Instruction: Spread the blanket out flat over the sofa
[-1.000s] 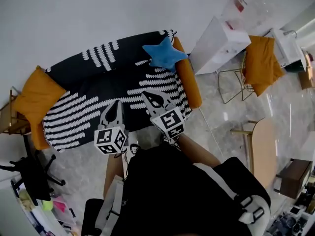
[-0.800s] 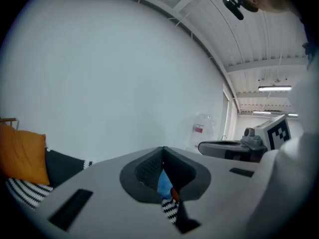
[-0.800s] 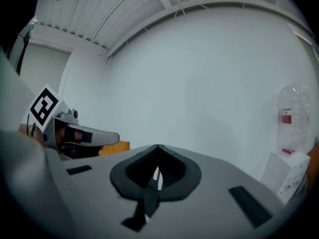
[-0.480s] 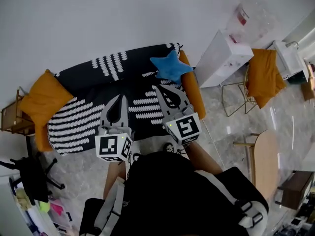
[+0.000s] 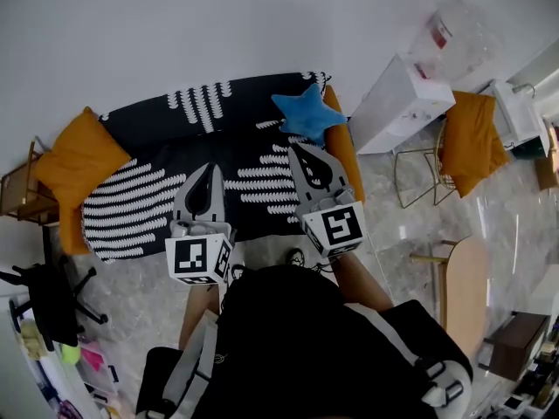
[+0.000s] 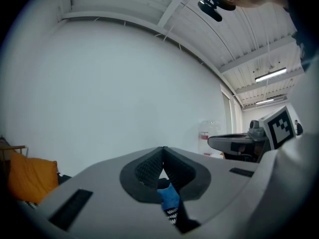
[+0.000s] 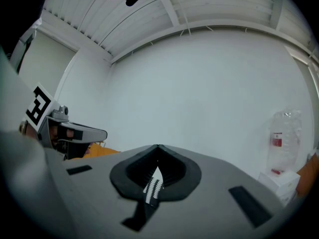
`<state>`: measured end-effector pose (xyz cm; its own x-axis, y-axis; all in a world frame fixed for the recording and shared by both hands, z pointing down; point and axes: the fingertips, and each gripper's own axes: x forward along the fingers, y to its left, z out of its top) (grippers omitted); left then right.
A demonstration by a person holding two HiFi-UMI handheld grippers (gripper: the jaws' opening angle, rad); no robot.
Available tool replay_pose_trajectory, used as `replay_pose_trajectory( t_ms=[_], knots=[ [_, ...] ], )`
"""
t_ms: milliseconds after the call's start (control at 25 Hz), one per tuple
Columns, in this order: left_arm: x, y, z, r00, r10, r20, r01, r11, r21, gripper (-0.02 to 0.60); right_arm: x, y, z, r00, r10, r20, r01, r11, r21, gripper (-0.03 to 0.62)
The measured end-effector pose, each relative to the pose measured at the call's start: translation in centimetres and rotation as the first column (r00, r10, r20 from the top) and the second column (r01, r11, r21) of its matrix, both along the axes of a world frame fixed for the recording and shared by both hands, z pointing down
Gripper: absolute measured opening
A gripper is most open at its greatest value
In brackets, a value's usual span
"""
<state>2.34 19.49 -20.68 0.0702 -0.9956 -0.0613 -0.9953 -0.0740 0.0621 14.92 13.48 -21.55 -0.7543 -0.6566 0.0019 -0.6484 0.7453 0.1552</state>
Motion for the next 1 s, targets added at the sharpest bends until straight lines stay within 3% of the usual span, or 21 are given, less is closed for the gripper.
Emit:
replay_pose_trajectory(
  t_ms=[1000],
  knots=[
    [1.8,1.1,-1.0,0.999,0.034,0.006,-0.035,0.999,0.020,0.021,1.0,0.9,-0.8,1.000,0.015,-0.019,-0.014,1.000,0.023,0.009]
  ],
)
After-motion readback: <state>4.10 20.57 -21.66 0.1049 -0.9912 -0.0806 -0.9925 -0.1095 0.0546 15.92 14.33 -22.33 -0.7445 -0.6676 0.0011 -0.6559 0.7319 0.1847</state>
